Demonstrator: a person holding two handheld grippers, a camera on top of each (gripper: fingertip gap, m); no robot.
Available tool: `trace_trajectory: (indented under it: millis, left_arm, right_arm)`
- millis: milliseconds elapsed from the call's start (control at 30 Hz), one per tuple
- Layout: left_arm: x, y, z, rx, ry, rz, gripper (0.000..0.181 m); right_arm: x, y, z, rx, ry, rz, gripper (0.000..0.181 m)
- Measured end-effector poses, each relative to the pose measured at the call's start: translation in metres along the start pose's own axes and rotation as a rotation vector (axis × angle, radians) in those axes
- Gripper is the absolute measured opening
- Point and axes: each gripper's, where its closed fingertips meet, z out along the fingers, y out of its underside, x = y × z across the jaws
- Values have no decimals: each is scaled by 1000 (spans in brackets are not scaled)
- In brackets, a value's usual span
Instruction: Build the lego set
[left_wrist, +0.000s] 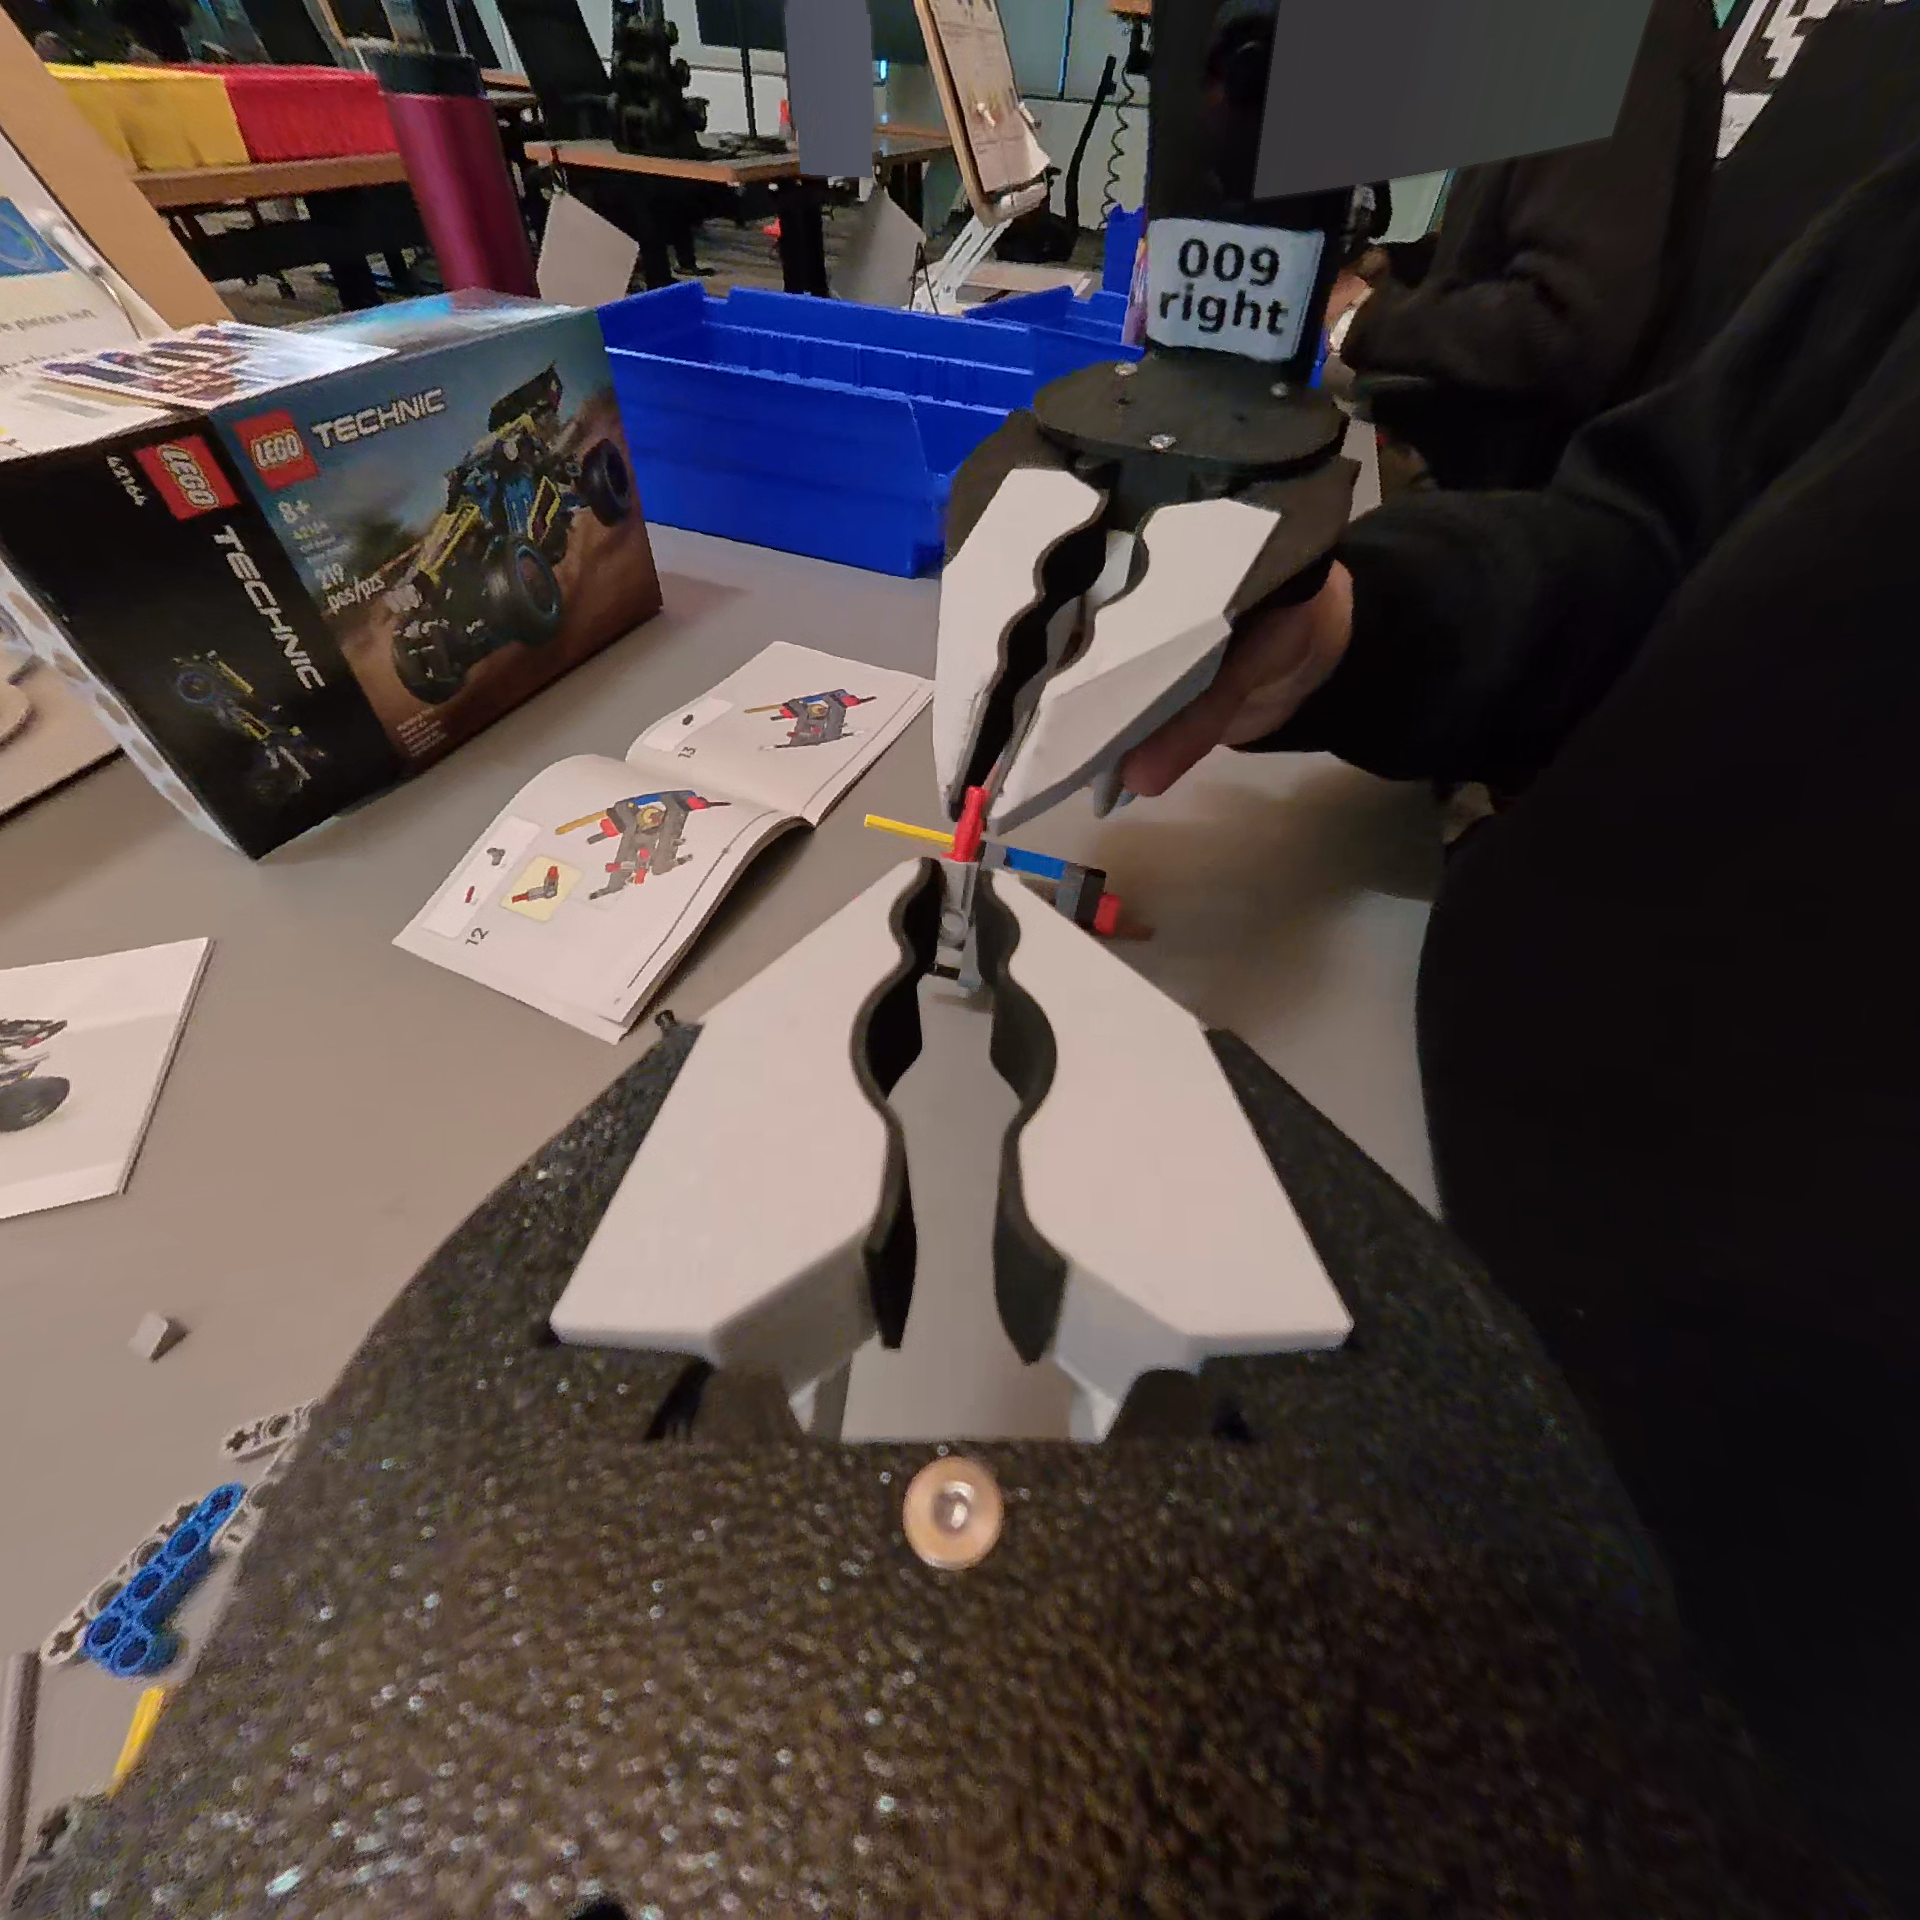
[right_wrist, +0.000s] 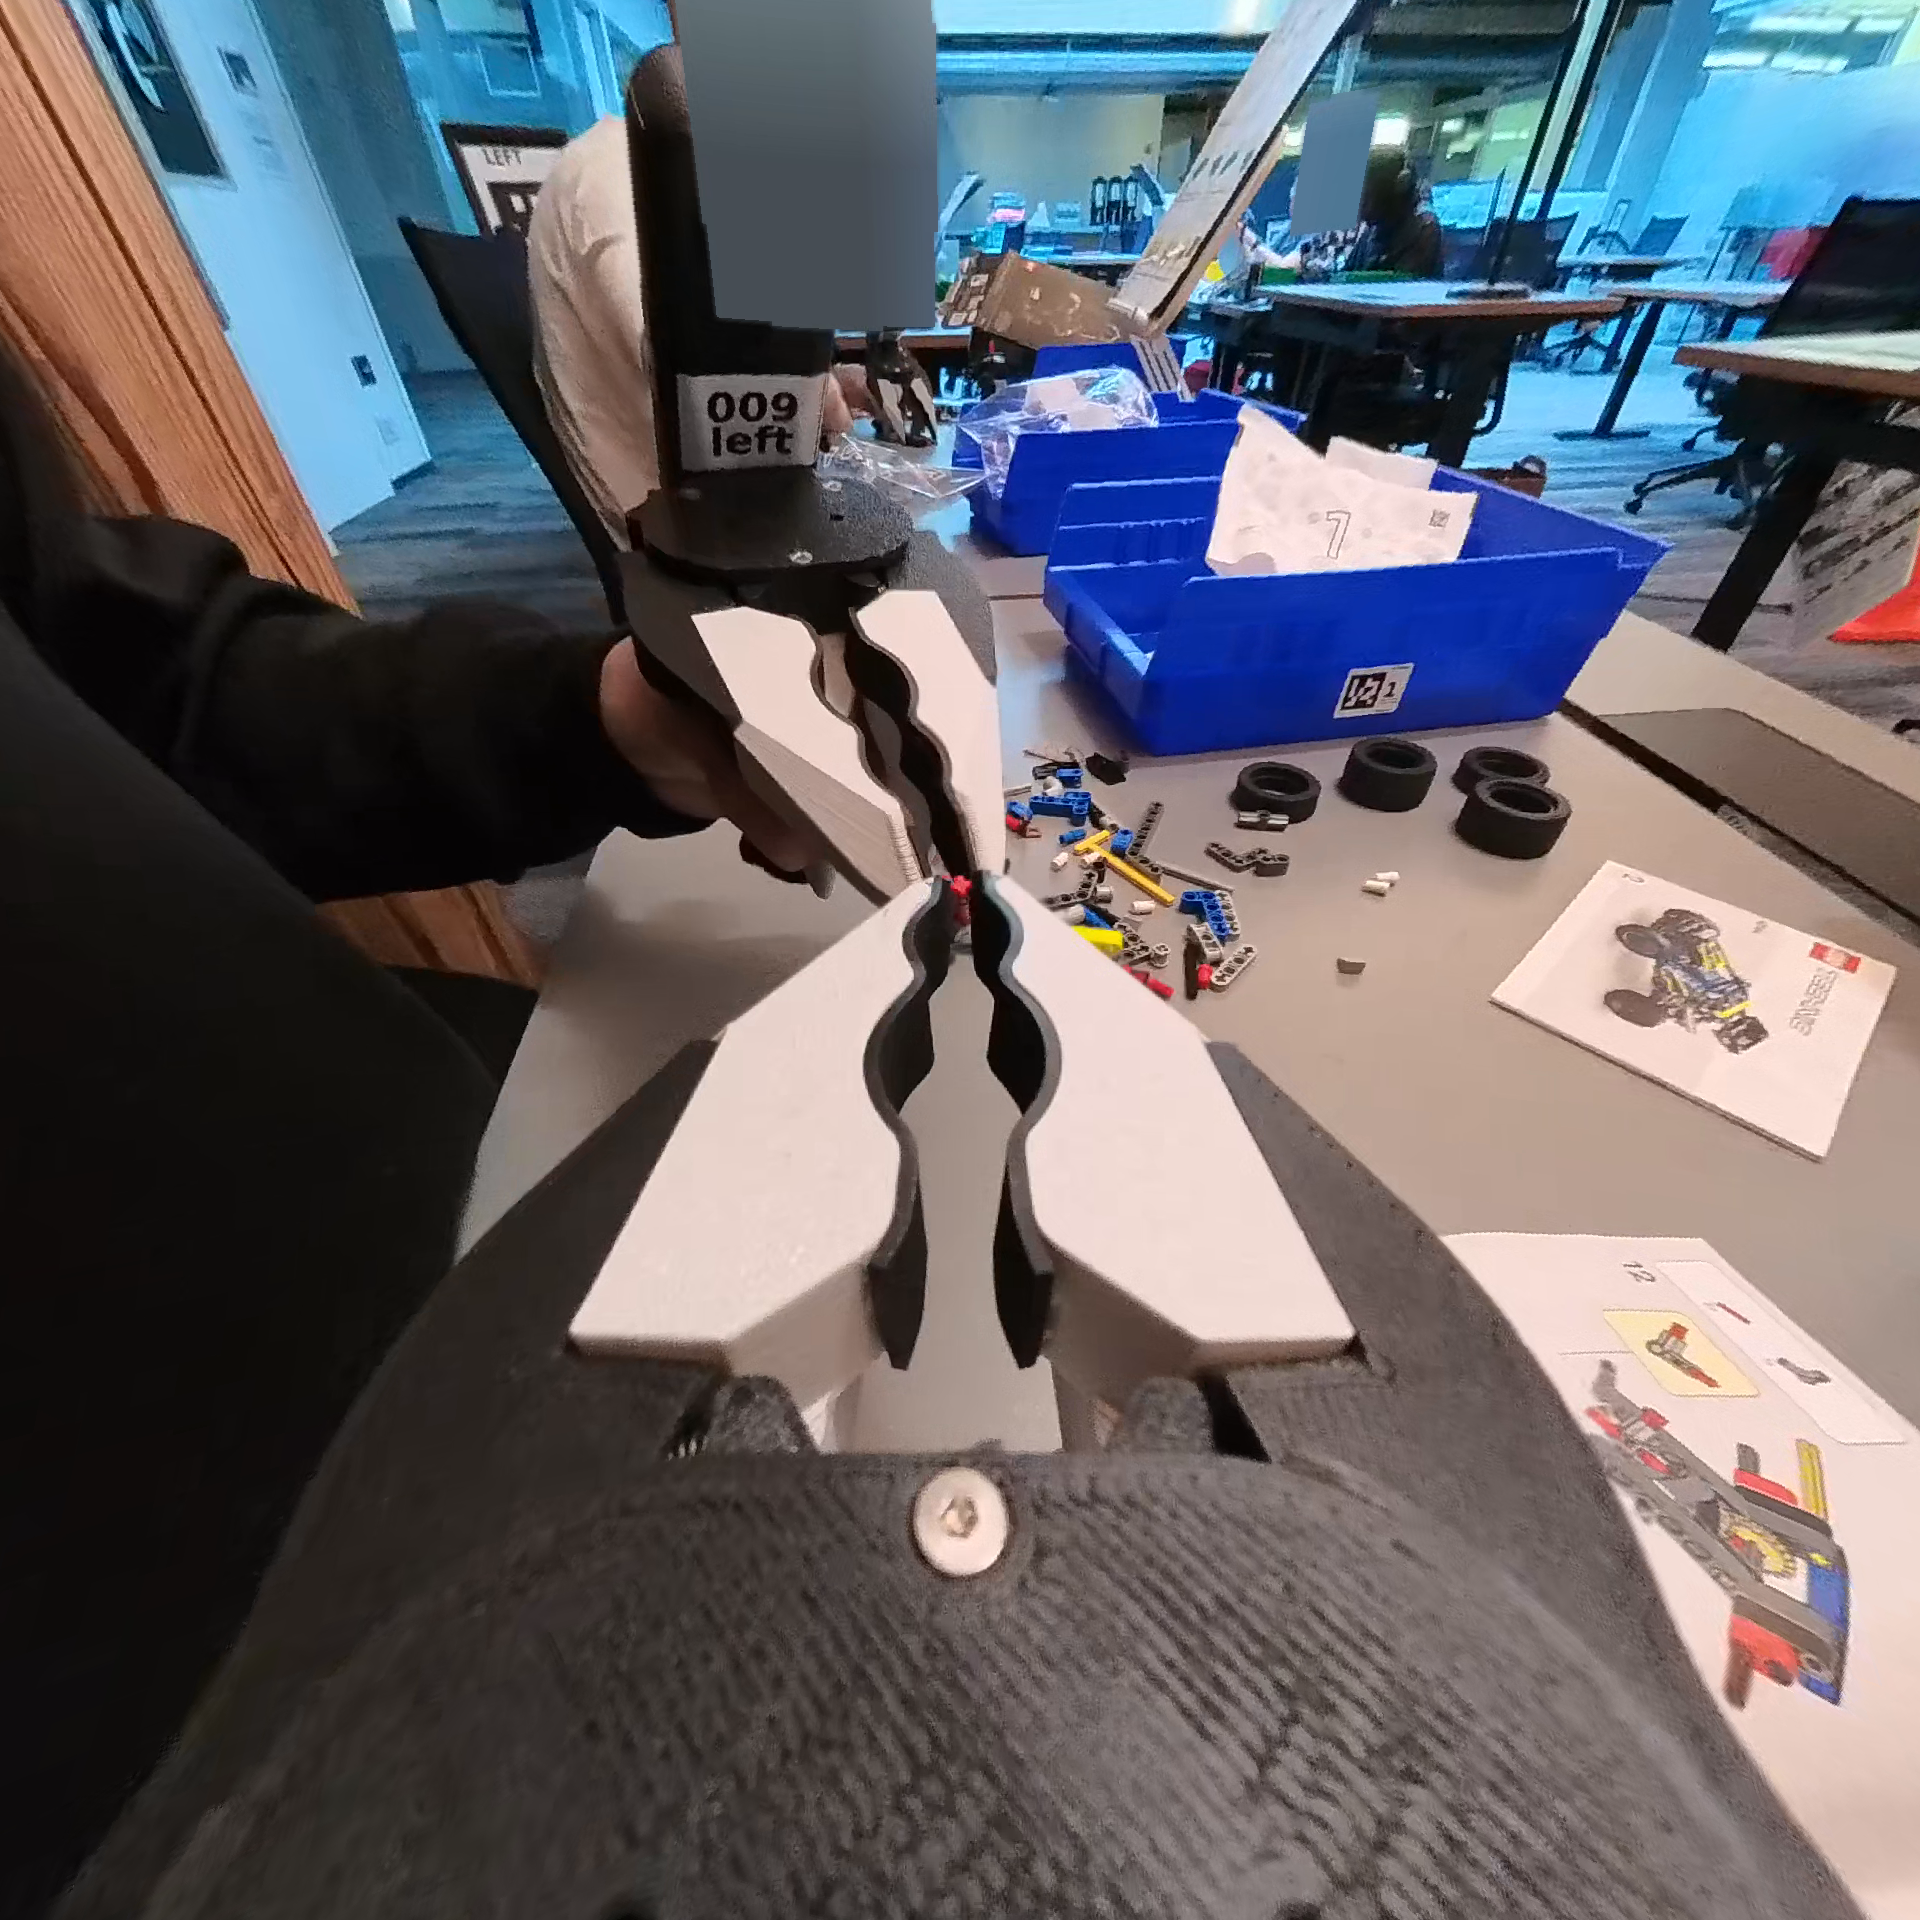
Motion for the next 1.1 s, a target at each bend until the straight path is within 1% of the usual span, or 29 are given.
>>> trace_trajectory:
  millis: [100,200,267,367,433,500,533,600,667,733,767,800,900,1033,1100]
  left_arm:
    - [-2,2,1,-13,-41,57,4]
    - [-6,8,4,-97,-123,189,4]
    - [-6,9,5,-113,-131,195,4]
    - [-6,8,6,-70,-117,151,4]
    - [-9,10,7,-77,-137,170,4]
    - [-10,7,6,-77,-157,200,4]
    - [-10,5,6,-75,-161,215,4]
    - [-11,3,5,-81,-181,257,4]
    - [-11,-1,2,-77,-215,334,4]
    - [-8,-12,0,-42,-238,435,4]
    - [-5,-18,-1,-18,-248,481,4]
    - [-3,-25,-2,8,-253,518,4]
    - [5,-41,-4,81,-247,583,4]
    - [15,-50,-5,130,-207,623,4]
    - [18,-52,-5,137,-197,636,4]
  right_arm:
    - [3,3,0,-6,-45,139,3]
    - [5,9,1,-34,-51,190,3]
    - [5,10,1,-26,-63,221,3]
    - [7,9,-1,-8,-76,250,2]
    - [9,10,1,3,-60,244,3]
    - [11,6,0,40,-66,283,3]
    - [13,3,0,63,-69,310,6]
    - [20,-4,-4,119,-56,370,23]
    - [28,-9,-9,159,-43,455,42]
    - [29,-10,-10,175,-99,594,60]
    - [27,-11,-10,192,-144,674,67]
    - [24,-13,-9,216,-200,748,68]
    - [10,-23,-10,283,-382,910,61]
    - [-8,-32,-8,326,-531,978,58]
    - [-15,-38,-9,352,-592,1004,51]
